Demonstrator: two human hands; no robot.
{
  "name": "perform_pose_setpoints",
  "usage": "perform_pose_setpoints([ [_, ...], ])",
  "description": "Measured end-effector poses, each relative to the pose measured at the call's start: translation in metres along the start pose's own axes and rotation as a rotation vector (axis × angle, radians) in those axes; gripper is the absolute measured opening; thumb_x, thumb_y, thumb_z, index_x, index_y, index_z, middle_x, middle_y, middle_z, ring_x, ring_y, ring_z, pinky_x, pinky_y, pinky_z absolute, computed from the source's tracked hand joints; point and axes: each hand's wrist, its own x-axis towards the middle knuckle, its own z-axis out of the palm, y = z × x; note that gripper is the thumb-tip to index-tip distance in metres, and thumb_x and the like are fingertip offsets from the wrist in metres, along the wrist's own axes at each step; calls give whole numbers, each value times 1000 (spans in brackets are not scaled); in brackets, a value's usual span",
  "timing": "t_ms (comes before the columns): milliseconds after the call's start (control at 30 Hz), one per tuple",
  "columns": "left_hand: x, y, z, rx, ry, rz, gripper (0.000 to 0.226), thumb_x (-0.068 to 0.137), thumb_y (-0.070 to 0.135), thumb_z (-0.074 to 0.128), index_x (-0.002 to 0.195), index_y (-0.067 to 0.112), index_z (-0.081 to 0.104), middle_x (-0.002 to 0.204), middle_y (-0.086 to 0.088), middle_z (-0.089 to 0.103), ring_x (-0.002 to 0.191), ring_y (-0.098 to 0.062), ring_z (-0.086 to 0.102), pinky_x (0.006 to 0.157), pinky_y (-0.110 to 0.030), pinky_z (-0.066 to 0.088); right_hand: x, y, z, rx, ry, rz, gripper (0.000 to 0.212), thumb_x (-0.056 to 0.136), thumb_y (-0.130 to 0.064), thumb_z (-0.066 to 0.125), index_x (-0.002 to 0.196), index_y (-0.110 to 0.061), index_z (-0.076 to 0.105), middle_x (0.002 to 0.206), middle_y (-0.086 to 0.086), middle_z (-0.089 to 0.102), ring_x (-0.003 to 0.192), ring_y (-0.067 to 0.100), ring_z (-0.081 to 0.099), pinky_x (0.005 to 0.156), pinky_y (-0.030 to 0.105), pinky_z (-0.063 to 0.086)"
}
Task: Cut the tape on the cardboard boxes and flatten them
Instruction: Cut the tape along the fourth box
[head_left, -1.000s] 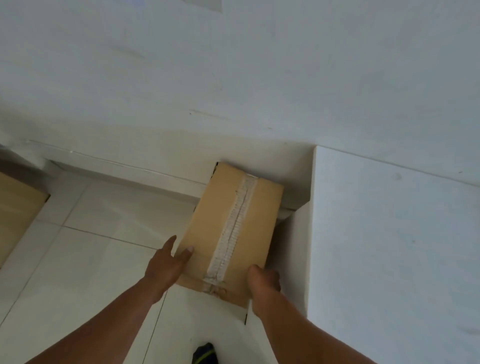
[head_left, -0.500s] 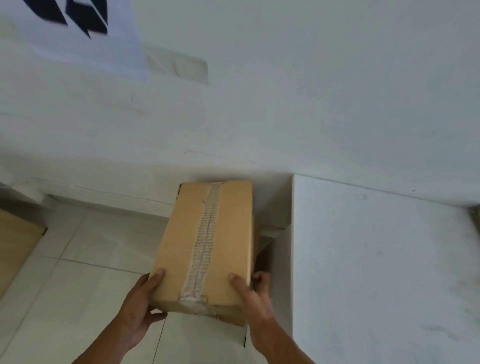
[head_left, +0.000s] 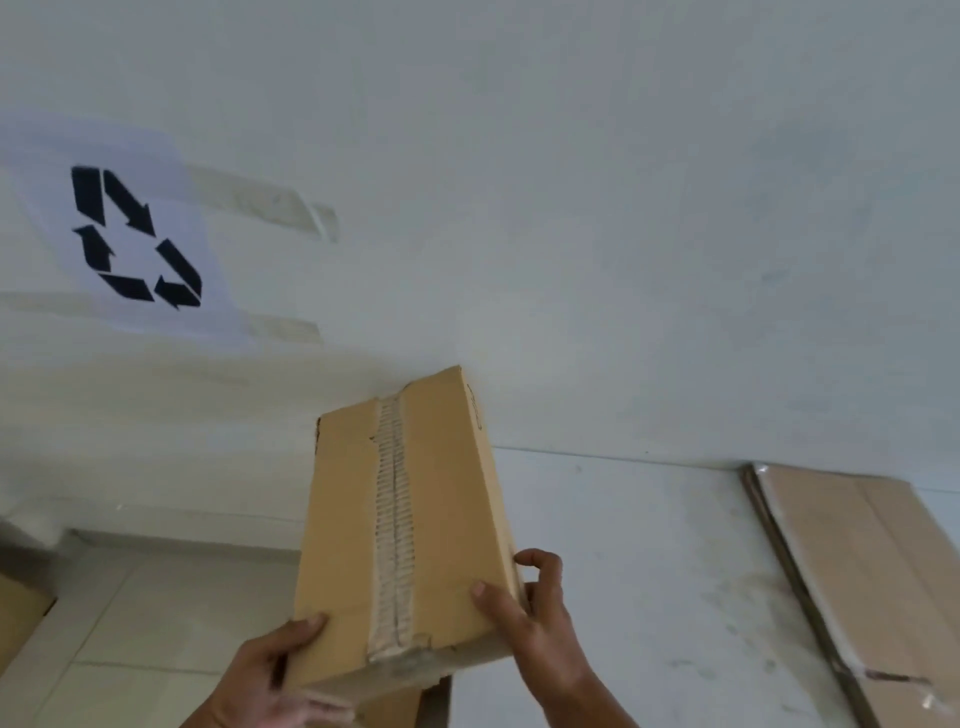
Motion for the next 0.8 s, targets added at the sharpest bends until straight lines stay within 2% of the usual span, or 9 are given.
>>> perform_pose_setpoints([
  [67,6,-28,37,41,-13,32,77,53,-2,84,125,-16,60,119,-42,60,91,-58,67,79,-66,55,-15,9,-47,16,-3,-7,74,54,-68,67,115,-42,36,120,10,55,106,19,60,78,24,50],
  [167,23,-82,86,126,29,114,70,78,14,75,142,-1,50,131,-33,59,106,-51,66,84,-63,56,-35,39,-115,92,-25,44,79,51,-62,71,118,-33,40,112,16,62,101,27,65,74,25,52],
  [267,36,-139,130,310,126,153,103,48,45,98,139,24,53,127,-13,69,114,-38,66,93,-62,53,-47,82,-180,199,-59,172,79,52,-53,77,118,-27,43,113,19,65,100,31,66,77,36,54],
  [433,55,-228,180,435,249,157,92,46,60,86,130,39,56,114,4,75,105,-25,71,78,-47,58,-56,141,-264,208,-134,325,61,68,-38,70,125,-25,50,117,6,70,107,27,65,85,36,52],
  [567,58,-265,201,403,371,226,99,44,60,89,135,43,56,113,8,75,107,-24,70,79,-46,58,-58,162,-300,16,-220,323,51,80,-41,66,129,-30,58,119,-7,70,111,13,64,95,31,49],
  [633,59,-272,205,424,450,246,99,43,60,88,136,42,57,113,8,75,106,-24,69,80,-45,57,-57,164,-312,-90,-238,294,31,91,-38,62,122,-31,63,115,-7,70,106,11,65,90,30,51],
  [700,60,-276,207,454,503,244,97,47,62,87,137,41,56,116,7,73,107,-23,67,86,-46,55,-55,165,-323,-199,-132,250,16,97,-32,55,104,-27,68,102,-2,71,93,14,65,84,37,53],
  [733,61,-278,208,472,524,246,94,50,62,86,137,40,56,117,7,72,109,-23,66,91,-49,53,-56,167,-329,-299,-43,225,17,97,-29,52,94,-23,68,94,1,70,86,16,65,81,39,53],
  [800,64,-283,209,492,544,262,85,59,60,85,136,40,56,119,7,70,111,-23,64,96,-51,51,-61,170,-341,-593,74,195,18,95,-26,49,84,-19,60,84,1,66,75,17,60,69,33,50],
])
